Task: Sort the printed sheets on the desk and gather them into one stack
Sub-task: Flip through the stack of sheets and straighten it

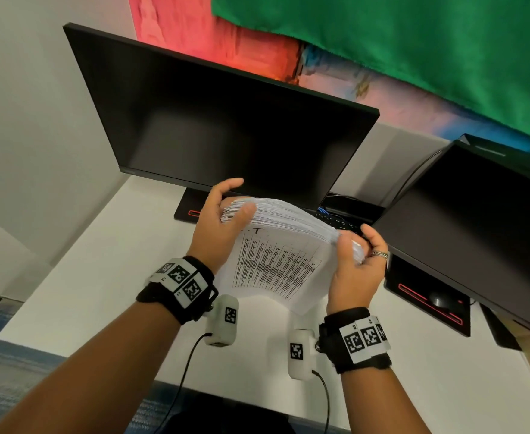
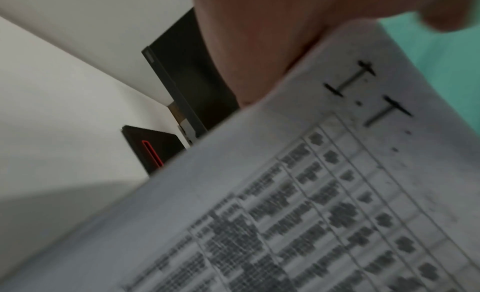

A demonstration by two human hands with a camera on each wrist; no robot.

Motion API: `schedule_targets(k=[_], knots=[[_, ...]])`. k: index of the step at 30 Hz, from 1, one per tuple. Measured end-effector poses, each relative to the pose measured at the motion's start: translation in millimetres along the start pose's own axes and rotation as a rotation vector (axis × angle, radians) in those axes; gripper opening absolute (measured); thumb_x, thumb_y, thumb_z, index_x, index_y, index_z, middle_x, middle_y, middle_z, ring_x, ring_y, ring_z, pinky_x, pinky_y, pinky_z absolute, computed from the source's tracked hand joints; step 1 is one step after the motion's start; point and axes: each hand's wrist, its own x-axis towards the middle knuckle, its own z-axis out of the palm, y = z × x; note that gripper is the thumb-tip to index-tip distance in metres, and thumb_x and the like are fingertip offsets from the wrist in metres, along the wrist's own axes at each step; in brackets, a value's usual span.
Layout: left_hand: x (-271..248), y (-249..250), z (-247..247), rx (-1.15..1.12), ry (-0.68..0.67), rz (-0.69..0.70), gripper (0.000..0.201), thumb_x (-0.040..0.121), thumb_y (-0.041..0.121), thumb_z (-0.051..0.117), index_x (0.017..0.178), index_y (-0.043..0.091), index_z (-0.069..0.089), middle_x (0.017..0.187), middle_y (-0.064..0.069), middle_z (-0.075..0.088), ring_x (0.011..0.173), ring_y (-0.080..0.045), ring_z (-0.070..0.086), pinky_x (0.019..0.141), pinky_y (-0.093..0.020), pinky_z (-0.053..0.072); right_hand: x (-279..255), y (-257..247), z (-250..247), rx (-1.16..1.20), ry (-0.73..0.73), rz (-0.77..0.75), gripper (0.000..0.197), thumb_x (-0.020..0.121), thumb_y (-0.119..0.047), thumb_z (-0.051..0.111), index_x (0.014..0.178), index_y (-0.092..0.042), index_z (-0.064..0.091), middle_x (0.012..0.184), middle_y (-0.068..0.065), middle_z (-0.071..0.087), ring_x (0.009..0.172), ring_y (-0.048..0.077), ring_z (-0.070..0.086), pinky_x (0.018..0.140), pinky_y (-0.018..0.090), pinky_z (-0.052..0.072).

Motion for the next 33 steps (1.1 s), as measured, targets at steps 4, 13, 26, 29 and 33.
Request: schedule_targets(k=[4, 13, 26, 29, 33], knots=[[-1, -12, -19, 0.028, -0.197, -0.077, 0.086, 0.064, 0.018, 0.085, 0.138, 0.022, 0.039, 0.113, 0.001, 0.063, 0.100, -0.010, 0.067, 0.084, -0.029, 0.059, 10, 13, -17, -0.095, -0.256, 0.033, 0.088, 0.070, 0.006, 0.083, 0.141, -0.019, 0.038, 0.111, -0.001, 0.065, 0.092, 0.000, 0.068, 0.080, 0.021, 0.057], [-3, 25, -22, 0.238, -0.224, 0.065, 0.048, 0.074, 0.018, 0.083, 0.115, 0.022, 0.059, 0.094, 0.005, 0.072, 0.084, -0.011, 0.071, 0.074, -0.024, 0.058, 22, -22, -17, -0.237, -0.357, -0.066, 0.028, 0.069, -0.007, 0.088, 0.076, -0.020, 0.065, 0.072, -0.012, 0.074, 0.068, 0.004, 0.071, 0.067, 0.023, 0.057], [-4, 33, -14, 0.479, 0.020, 0.081, 0.015, 0.089, 0.023, 0.069, 0.104, 0.021, 0.070, 0.087, 0.013, 0.070, 0.081, -0.002, 0.068, 0.072, -0.026, 0.056, 22, -23, -16, -0.714, 0.080, -0.232, 0.108, 0.062, -0.044, 0.090, 0.151, -0.018, 0.034, 0.158, 0.005, 0.026, 0.144, 0.026, 0.026, 0.118, 0.049, 0.028], [-6, 27, -22, 0.115, 0.168, -0.035, 0.021, 0.090, 0.013, 0.068, 0.110, 0.016, 0.071, 0.098, 0.005, 0.076, 0.092, -0.011, 0.073, 0.081, -0.036, 0.060, 22, 16, -31, -0.381, 0.057, 0.308, 0.126, 0.061, -0.036, 0.093, 0.157, -0.018, 0.014, 0.161, 0.009, 0.024, 0.147, 0.027, 0.027, 0.119, 0.051, 0.029], [-12, 12, -8, -0.415, 0.149, -0.211, 0.032, 0.095, 0.010, 0.061, 0.126, 0.002, 0.059, 0.122, -0.017, 0.068, 0.112, -0.037, 0.066, 0.092, -0.059, 0.052, 13, 17, -14, 0.384, -0.188, 0.634, 0.078, 0.077, -0.023, 0.079, 0.147, -0.022, 0.044, 0.134, 0.006, 0.065, 0.127, 0.030, 0.059, 0.100, 0.051, 0.050]])
